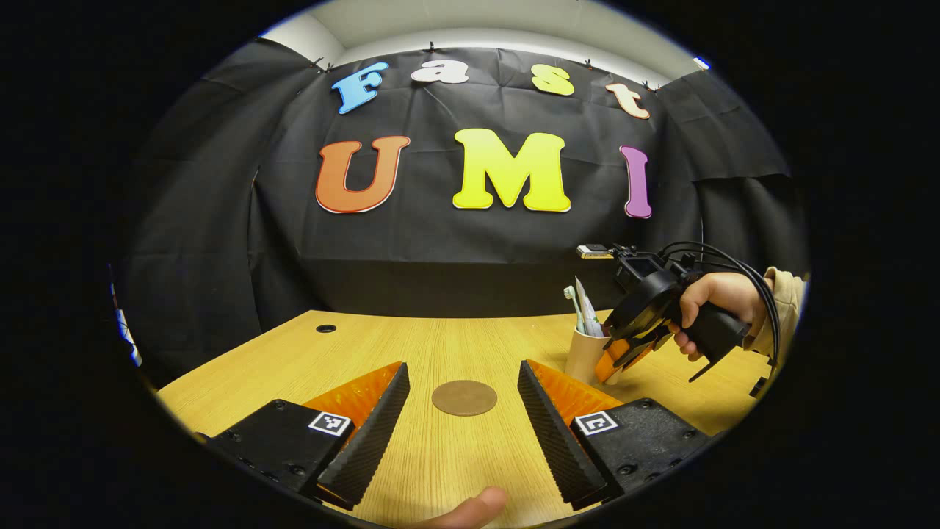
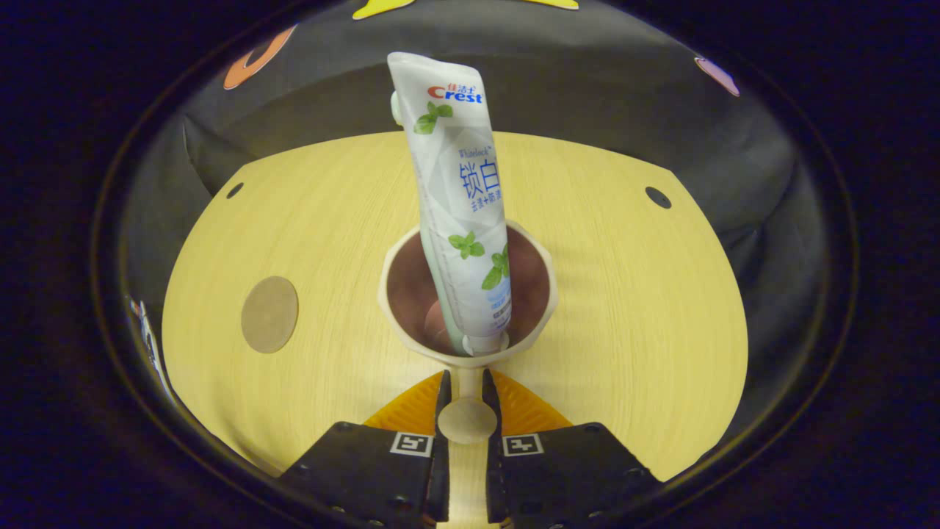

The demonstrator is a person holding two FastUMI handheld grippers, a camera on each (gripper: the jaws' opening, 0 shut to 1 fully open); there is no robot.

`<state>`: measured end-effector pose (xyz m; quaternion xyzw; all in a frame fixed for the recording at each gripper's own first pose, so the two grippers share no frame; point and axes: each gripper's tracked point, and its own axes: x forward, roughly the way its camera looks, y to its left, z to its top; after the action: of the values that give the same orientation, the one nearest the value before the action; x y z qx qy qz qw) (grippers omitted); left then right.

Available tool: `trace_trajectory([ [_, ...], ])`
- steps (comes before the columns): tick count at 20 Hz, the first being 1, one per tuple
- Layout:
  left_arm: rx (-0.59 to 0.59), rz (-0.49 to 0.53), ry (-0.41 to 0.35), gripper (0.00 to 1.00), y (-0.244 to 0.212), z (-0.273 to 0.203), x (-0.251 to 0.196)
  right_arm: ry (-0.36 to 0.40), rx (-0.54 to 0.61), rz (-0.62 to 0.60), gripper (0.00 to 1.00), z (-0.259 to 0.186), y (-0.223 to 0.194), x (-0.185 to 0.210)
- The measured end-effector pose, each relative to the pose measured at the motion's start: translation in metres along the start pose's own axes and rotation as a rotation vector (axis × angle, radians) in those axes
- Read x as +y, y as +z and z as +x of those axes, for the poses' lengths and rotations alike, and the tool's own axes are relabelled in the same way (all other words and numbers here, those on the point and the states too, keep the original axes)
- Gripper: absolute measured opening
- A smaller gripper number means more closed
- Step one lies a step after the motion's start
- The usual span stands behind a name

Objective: Put the toothbrush and toothpaste on the desktop into the cup, then pick up the cup and place it on the coaster on the desktop.

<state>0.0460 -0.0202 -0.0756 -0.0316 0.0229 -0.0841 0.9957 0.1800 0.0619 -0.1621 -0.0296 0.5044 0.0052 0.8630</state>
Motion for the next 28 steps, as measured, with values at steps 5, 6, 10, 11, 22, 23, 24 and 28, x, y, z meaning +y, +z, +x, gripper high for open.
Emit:
trace_trajectory([
  [5,-0.003,0.013,0.002,0.95,-0.002,-0.007,0.000,0.029,-0.033,0.029,0.10,-0.015,0.000,-0.003],
  [6,-0.004,0.015,0.001,0.95,-0.002,-0.008,0.000,0.030,-0.048,0.024,0.10,-0.017,0.002,-0.005],
  [10,-0.013,0.023,0.007,0.94,0.000,-0.013,0.003,0.033,-0.103,0.017,0.04,-0.035,0.008,-0.004],
  [11,-0.014,0.024,0.011,0.94,0.000,-0.014,0.005,0.043,-0.104,0.016,0.06,-0.036,0.008,-0.002],
  [22,-0.006,0.022,0.089,0.95,-0.013,-0.032,0.049,0.156,-0.208,-0.215,0.06,-0.057,0.021,0.055],
  [23,-0.004,0.020,0.101,0.95,-0.015,-0.032,0.055,0.152,-0.237,-0.233,0.06,-0.056,0.027,0.051],
  [24,0.006,0.018,0.113,0.95,-0.016,-0.031,0.061,0.147,-0.227,-0.258,0.06,-0.060,0.023,0.048],
  [28,0.005,-0.004,0.131,0.95,-0.016,-0.033,0.072,0.117,-0.222,-0.292,0.06,-0.056,0.023,0.048],
])
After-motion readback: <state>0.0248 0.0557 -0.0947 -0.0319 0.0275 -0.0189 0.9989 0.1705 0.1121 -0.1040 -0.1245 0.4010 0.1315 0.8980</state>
